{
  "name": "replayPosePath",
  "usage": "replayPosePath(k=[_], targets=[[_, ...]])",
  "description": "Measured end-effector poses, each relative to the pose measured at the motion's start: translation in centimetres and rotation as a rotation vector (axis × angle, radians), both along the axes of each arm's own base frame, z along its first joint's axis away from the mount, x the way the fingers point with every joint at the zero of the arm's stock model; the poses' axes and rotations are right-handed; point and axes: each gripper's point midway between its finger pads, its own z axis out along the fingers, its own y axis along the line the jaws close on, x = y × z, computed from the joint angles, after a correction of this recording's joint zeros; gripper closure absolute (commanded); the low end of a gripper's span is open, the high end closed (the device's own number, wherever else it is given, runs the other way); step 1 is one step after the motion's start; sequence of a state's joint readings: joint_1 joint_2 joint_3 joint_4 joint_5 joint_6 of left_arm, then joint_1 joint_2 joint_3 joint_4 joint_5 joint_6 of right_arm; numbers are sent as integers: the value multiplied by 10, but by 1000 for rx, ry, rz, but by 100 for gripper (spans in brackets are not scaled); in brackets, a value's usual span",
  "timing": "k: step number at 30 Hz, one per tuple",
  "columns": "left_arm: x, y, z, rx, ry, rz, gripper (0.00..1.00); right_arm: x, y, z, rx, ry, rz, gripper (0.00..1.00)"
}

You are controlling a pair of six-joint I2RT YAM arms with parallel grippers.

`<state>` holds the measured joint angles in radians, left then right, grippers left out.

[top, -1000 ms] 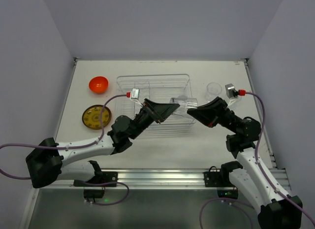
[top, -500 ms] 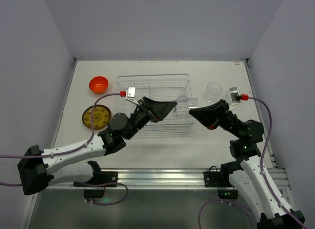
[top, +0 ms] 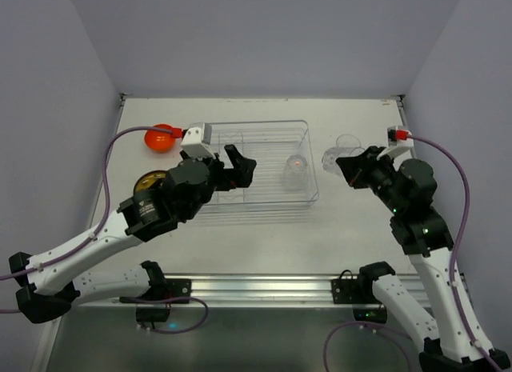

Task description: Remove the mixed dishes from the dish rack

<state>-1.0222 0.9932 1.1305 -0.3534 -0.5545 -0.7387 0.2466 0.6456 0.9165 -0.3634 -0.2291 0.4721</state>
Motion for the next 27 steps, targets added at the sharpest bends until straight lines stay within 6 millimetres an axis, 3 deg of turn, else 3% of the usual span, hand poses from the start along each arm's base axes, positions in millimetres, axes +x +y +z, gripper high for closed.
replayPosePath(k=[4,7,9,11,15,21,25,27], targets=[[-4,30,-55,251,110,56,0,35,-36,-57,-170,233,-210,100],[-10,50,-76,365,151,70,0,47,-74,-111,-288,438,-358,100],[-13,60,-86,419,165,74,0,47,-101,-136,-336,551,-454,100],[-15,69,-96,450,172,75,0,47,-123,-151,-371,620,-535,100],[-12,79,-114,503,200,80,0,56,-138,-178,-426,708,-601,100],[-11,66,-130,538,232,15,0,63,-161,-243,-515,922,-669,100],[-12,60,-132,537,233,-20,0,62,-181,-254,-493,968,-731,100],[-13,59,-132,535,235,-29,0,64,-189,-253,-473,962,-760,94]])
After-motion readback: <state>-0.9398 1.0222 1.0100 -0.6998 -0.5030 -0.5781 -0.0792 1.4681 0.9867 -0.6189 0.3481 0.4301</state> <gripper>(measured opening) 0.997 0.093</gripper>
